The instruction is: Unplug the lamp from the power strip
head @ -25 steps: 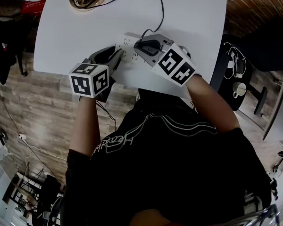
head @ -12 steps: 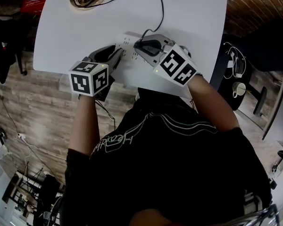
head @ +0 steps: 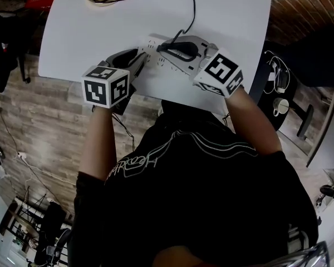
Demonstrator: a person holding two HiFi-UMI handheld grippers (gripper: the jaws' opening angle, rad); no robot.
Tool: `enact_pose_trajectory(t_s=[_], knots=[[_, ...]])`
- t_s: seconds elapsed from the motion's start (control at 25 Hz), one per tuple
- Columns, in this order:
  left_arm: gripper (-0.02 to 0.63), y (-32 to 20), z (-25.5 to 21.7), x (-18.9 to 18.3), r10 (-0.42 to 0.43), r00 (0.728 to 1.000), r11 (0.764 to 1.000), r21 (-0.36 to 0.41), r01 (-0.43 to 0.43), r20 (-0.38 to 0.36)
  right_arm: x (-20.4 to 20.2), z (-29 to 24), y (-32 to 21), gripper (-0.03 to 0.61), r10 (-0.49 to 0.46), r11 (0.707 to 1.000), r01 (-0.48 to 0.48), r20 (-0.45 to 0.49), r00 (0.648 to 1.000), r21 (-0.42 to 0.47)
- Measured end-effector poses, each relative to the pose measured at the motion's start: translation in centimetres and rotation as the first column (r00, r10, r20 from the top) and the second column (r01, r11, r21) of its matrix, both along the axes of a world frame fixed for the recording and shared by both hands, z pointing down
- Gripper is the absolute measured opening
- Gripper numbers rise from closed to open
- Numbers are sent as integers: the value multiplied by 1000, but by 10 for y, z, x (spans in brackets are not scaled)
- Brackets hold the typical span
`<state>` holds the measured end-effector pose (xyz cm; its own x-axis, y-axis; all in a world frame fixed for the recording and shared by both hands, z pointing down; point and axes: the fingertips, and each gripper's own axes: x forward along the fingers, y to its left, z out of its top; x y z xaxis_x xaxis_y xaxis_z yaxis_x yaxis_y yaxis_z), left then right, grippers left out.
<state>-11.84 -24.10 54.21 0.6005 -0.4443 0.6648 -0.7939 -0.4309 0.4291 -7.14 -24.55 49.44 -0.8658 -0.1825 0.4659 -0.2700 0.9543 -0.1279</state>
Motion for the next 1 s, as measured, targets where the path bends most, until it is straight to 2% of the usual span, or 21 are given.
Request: enact_pose_trajectory(t_s=[0.04,0.12,0.16,0.32,0.48,0.6,0.8,0.92,1.0], knots=[[107,0,0,0,3,1000,1000,7,-3,9,-2,-15,-5,28,12,1000,-13,38,999,17],[107,1,0,0,4,1000,1000,11,-4,23,-9,-35,-12,28,-9,995,8,4,1000,103],[106,1,0,0,2,1000,1000,9,-2,27,-12,-41,-15,28,-19,994,19,1,1000,110],[107,1,-1,-2,5,999,1000,3,-5,44,-1,-47,-27,28,27,1000,-28,55,998,10],[104,-1,-2,-3,-23,999,1000,-14,24,34,15,-51,-36,29,116,991,-107,120,986,-81],[103,-4,-12,-5,-59,997,998,24,58,42,23,-59,-37,29,160,981,-139,164,973,-132],[98,-5,-48,-6,-121,993,985,120,121,-6,30,-76,-27,29,176,981,-158,180,968,-109],[39,3,-70,-8,-154,988,979,132,157,-32,31,-92,-16,29,185,982,-169,210,960,-88],[34,11,-88,-6,-155,986,976,147,162,-60,33,-104,-6,29,196,980,-183,232,953,-74]])
